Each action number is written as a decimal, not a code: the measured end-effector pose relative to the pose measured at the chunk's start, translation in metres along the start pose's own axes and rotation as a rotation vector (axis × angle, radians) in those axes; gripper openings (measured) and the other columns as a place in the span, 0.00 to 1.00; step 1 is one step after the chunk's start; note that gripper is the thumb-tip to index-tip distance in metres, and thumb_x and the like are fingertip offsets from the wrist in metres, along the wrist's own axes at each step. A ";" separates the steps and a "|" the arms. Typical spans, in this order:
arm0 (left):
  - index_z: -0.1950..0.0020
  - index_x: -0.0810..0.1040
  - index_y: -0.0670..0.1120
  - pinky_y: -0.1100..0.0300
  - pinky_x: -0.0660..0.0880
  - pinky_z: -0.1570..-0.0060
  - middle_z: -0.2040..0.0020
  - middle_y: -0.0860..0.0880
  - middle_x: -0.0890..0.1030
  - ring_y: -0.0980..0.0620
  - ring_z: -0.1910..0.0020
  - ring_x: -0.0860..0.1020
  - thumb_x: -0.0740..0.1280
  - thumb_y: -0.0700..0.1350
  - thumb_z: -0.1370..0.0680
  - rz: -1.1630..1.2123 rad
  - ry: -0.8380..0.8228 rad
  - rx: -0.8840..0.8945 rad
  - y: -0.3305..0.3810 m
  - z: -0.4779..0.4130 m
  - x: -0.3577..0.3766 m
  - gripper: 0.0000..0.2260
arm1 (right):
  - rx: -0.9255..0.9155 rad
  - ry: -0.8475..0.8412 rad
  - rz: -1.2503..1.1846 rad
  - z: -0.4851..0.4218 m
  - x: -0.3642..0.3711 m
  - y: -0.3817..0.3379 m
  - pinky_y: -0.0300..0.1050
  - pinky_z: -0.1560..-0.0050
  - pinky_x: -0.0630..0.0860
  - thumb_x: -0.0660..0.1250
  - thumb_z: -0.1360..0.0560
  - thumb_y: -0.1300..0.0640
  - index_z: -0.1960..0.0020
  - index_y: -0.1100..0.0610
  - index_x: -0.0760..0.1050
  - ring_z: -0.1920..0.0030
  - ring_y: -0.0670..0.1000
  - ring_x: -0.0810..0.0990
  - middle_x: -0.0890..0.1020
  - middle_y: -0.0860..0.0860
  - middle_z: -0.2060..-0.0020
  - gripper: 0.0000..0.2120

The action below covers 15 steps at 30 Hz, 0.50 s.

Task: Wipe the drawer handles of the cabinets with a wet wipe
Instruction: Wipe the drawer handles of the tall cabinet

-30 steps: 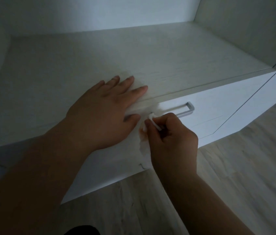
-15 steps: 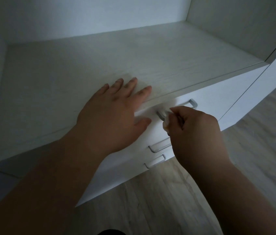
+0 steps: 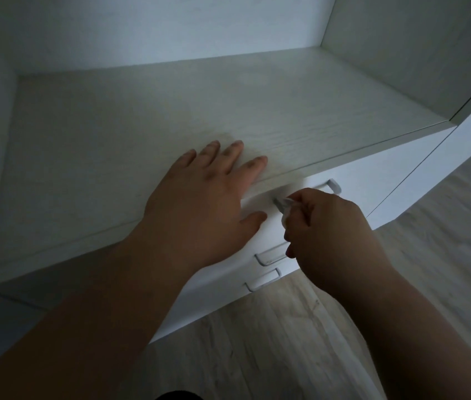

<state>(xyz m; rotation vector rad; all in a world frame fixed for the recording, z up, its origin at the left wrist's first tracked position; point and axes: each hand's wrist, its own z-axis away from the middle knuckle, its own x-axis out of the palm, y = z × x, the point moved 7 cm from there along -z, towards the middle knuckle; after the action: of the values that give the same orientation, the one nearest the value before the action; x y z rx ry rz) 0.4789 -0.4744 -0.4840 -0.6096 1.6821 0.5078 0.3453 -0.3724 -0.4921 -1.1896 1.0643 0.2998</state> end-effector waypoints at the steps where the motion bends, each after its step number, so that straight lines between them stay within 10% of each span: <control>1: 0.17 0.52 0.62 0.46 0.55 0.19 0.15 0.50 0.56 0.45 0.17 0.57 0.53 0.70 0.23 -0.003 0.008 0.000 -0.001 0.000 0.000 0.35 | 0.034 -0.004 -0.087 0.000 -0.002 0.002 0.42 0.64 0.80 0.59 0.17 0.55 0.51 0.50 0.81 0.69 0.44 0.83 0.84 0.47 0.70 0.12; 5: 0.17 0.55 0.61 0.45 0.57 0.20 0.16 0.49 0.58 0.44 0.18 0.58 0.53 0.70 0.24 0.003 0.013 0.006 -0.001 0.001 0.000 0.35 | 0.091 0.081 -0.324 0.008 -0.005 0.004 0.44 0.64 0.80 0.61 0.17 0.55 0.53 0.48 0.82 0.70 0.45 0.83 0.84 0.48 0.68 0.12; 10: 0.18 0.55 0.61 0.45 0.58 0.20 0.16 0.49 0.59 0.44 0.18 0.60 0.56 0.70 0.23 0.004 0.033 0.015 -0.003 0.000 0.001 0.35 | -0.064 0.061 0.254 0.004 0.007 -0.004 0.51 0.61 0.80 0.57 0.16 0.55 0.45 0.51 0.79 0.66 0.49 0.80 0.81 0.48 0.67 0.11; 15: 0.19 0.59 0.60 0.43 0.61 0.22 0.17 0.48 0.62 0.43 0.19 0.63 0.55 0.71 0.23 0.001 0.042 0.008 -0.002 -0.001 0.000 0.34 | 0.182 0.046 -0.468 0.003 -0.007 0.007 0.48 0.64 0.79 0.60 0.17 0.55 0.57 0.52 0.82 0.71 0.47 0.82 0.83 0.50 0.69 0.14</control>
<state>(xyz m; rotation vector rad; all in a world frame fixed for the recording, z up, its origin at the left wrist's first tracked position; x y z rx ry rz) 0.4799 -0.4768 -0.4837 -0.6177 1.7236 0.4919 0.3387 -0.3645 -0.4914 -1.2443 0.8026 -0.1858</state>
